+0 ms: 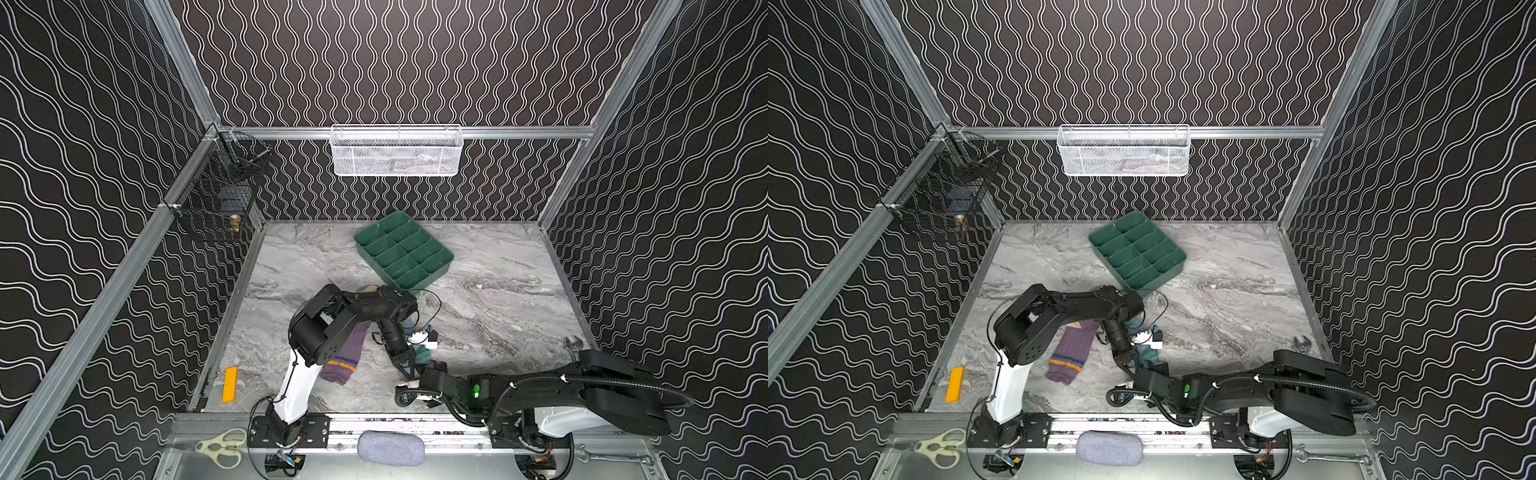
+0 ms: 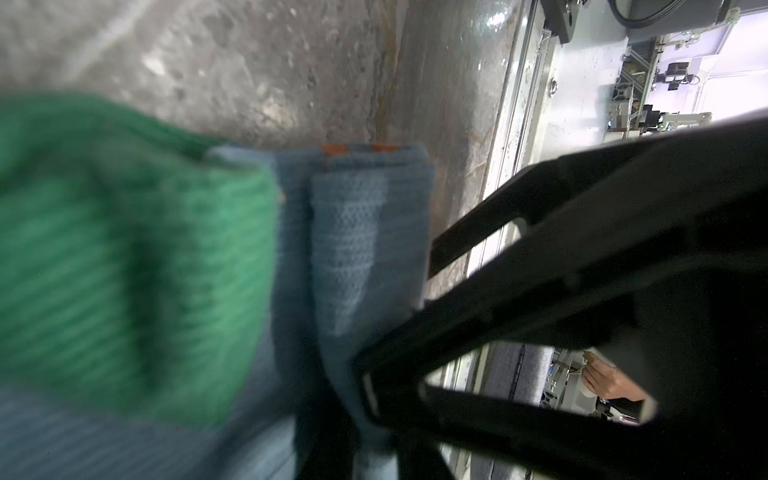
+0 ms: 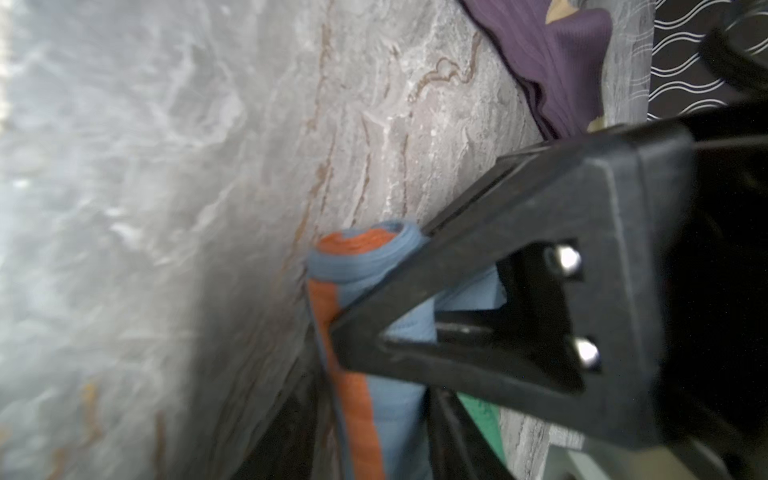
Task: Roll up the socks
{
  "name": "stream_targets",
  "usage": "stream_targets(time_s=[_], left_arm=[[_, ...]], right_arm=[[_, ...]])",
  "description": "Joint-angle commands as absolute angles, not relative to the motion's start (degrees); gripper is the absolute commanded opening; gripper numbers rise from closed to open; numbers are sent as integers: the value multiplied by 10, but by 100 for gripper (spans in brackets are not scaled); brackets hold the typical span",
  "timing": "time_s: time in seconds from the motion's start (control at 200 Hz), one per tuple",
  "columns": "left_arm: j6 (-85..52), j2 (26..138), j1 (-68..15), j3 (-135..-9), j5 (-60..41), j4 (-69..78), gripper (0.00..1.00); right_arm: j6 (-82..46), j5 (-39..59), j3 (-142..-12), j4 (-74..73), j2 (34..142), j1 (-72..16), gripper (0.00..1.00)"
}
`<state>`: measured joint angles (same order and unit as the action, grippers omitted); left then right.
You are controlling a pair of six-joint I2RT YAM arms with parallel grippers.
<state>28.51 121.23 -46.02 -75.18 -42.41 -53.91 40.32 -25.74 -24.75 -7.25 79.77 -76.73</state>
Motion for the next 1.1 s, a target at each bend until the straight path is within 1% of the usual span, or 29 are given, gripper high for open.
stream_targets(time_s=[0.0,0.09,0.17,0.295,0.435,0.525,0.621,0.701,0.761,0.791,0.861,0.986,1.036,1.096], left_arm=[[290,1220,-461,-740,-190,-489,0],[286,1205,-462,-743,-182,-490,1],[282,1186,-463,-743,-177,-486,12],[278,1137,-465,-737,-177,-474,29],[265,1072,-468,-721,-182,-456,39],[254,1025,-468,-701,-185,-437,42],[240,964,-468,-675,-168,-416,43],[223,898,-466,-650,-128,-393,41],[213,831,-465,-633,-85,-380,31],[211,793,-465,-626,-68,-375,28],[211,697,-465,-613,-31,-367,28],[249,525,-466,-589,-6,-362,39],[274,466,-465,-585,-9,-366,47],[309,420,-464,-589,-31,-385,55]], right_arm=[[401,-230,-259,-52,817,-765,31],[380,-218,-275,-6,829,-765,19],[357,-201,-289,38,833,-765,11],[308,-183,-310,103,835,-766,0],[267,-162,-327,170,841,-766,0],[231,-162,-340,200,842,-765,0],[209,-150,-350,234,838,-765,0],[197,-133,-361,259,833,-764,0],[195,-112,-373,277,831,-762,0],[193,-95,-381,287,831,-759,0],[195,-46,-404,308,834,-740,0],[205,4,-433,324,845,-703,0],[211,27,-445,334,853,-681,0],[218,56,-460,348,869,-659,0]])
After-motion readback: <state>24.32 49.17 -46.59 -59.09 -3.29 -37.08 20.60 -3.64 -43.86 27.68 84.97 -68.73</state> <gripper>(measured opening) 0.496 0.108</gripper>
